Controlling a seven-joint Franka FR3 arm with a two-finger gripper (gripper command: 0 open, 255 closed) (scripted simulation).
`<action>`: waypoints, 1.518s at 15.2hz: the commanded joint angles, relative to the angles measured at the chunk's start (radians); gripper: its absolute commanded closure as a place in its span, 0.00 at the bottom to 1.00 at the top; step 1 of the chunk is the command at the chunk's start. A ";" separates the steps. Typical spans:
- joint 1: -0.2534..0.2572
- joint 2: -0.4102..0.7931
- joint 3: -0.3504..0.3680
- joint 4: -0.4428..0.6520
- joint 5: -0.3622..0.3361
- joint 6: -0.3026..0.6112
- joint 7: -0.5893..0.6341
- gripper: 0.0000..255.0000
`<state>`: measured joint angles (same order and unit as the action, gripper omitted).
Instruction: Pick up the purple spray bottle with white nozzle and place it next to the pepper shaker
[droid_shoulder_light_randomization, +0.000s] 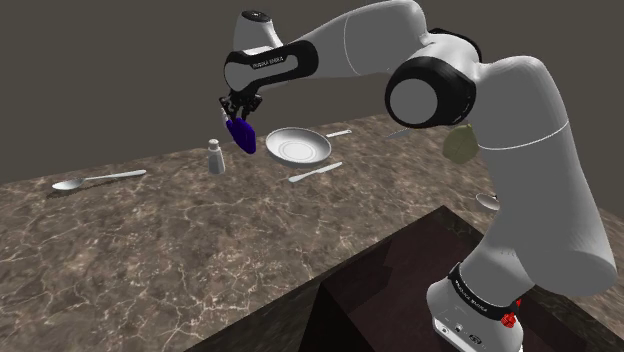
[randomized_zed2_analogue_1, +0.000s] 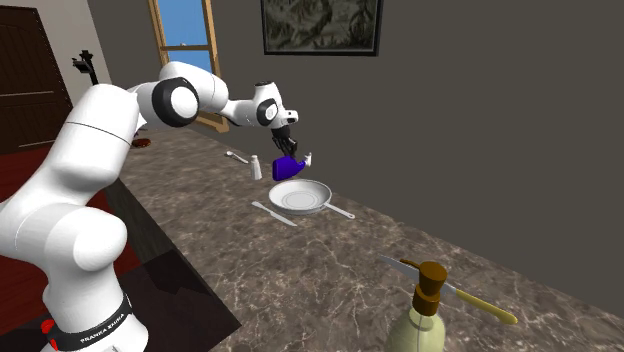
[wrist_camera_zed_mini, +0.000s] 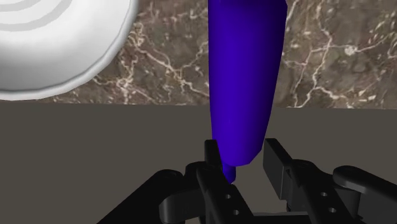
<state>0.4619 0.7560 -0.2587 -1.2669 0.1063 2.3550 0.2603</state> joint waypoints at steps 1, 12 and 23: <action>0.000 0.003 0.000 0.003 0.000 0.002 0.001 1.00; 0.000 0.003 0.000 0.003 0.000 0.002 0.001 0.00; 0.026 -0.105 -0.015 -0.060 -0.018 -0.045 0.009 0.00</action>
<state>0.4877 0.6511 -0.2733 -1.3265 0.0880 2.3105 0.2689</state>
